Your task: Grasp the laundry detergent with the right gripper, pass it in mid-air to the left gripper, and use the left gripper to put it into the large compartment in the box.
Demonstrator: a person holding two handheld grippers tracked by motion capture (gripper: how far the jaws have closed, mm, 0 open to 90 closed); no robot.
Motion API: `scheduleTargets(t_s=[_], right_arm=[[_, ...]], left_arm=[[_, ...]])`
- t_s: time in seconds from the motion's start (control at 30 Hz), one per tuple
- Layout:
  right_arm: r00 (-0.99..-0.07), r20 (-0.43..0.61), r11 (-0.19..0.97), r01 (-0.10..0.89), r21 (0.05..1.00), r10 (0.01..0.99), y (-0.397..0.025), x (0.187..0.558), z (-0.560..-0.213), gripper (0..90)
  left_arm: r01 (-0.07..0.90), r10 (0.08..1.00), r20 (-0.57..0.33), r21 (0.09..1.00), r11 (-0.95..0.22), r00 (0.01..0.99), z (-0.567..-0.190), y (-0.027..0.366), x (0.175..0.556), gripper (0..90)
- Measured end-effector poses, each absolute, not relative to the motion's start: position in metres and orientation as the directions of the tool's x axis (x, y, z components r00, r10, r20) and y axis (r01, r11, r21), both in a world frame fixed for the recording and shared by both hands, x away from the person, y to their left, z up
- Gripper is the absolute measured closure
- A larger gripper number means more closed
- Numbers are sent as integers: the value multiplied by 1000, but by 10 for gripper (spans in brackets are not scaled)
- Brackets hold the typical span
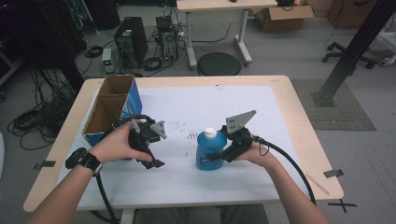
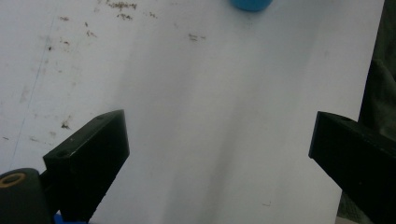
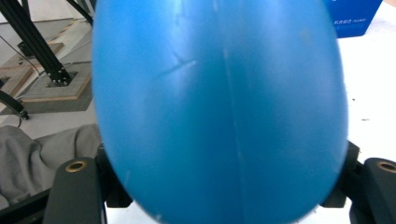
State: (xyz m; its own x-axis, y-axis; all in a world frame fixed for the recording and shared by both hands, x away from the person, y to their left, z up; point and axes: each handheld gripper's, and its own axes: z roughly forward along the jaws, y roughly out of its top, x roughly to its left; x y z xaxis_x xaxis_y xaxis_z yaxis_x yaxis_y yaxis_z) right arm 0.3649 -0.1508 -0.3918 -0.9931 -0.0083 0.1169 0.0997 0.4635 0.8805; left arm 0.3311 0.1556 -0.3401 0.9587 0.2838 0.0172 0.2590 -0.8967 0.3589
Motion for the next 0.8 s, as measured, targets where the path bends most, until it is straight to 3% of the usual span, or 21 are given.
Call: scheduleTargets(t_s=[0.8], right_arm=[[-996, 84, 446, 65, 893, -22, -153, 362, -393, 400]], left_arm=[[248, 275, 22, 368, -896, 961, -338, 155, 330, 56]])
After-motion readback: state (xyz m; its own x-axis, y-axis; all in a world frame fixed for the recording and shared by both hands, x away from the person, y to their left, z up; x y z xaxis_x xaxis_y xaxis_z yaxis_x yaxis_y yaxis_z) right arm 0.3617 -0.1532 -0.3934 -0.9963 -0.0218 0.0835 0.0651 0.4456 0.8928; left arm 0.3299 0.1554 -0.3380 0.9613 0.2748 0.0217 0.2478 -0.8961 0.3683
